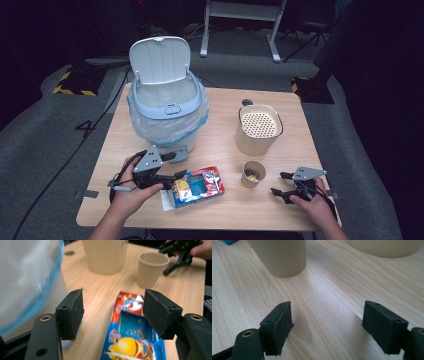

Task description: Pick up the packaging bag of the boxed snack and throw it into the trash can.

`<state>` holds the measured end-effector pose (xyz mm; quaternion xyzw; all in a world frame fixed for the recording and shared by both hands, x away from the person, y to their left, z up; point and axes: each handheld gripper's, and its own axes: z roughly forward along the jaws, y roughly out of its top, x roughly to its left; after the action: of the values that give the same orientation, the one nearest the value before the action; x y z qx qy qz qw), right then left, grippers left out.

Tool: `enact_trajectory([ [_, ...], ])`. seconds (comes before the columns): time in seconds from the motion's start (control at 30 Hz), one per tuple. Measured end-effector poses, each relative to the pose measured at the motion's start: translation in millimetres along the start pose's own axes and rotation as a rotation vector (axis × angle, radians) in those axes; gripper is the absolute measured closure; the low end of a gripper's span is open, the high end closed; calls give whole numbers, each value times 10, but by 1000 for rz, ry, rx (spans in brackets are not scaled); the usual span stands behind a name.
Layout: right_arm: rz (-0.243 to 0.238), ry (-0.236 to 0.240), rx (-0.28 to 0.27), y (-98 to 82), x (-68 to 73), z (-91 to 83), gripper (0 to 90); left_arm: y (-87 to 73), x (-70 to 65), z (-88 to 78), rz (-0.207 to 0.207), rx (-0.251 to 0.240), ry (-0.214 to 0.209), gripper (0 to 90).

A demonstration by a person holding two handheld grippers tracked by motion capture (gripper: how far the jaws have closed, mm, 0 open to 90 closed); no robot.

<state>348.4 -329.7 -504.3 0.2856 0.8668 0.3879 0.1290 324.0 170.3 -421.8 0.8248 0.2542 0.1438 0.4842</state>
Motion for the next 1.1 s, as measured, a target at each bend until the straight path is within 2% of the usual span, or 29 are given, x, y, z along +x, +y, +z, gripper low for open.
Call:
enact_trajectory([
  [0.27,0,0,0,0,0,0,238,-251,76,221,-44,85,-15,343],
  [0.43,0,0,0,0,0,0,238,-302,96,387,-57,124,-44,344],
  [0.57,-1,-1,-1,0,2,0,240,-329,117,527,-70,180,-64,369],
  [0.7,1,-1,-3,-3,9,-2,248,-334,141,608,-118,201,-92,387],
  [0.77,0,-4,-3,-4,13,-5,254,-334,149,644,-136,213,-108,414],
  [0.87,1,-5,-4,-7,19,-8,263,-331,135,689,-128,239,-130,555],
  [0.93,0,-4,-5,-8,20,-10,263,-315,122,691,-111,249,-116,589],
  [1.03,0,-4,-4,-8,21,-10,263,-283,122,679,-101,268,-115,655],
  [1.1,0,-4,-4,-8,20,-10,263,-278,119,682,-91,271,-114,666],
])
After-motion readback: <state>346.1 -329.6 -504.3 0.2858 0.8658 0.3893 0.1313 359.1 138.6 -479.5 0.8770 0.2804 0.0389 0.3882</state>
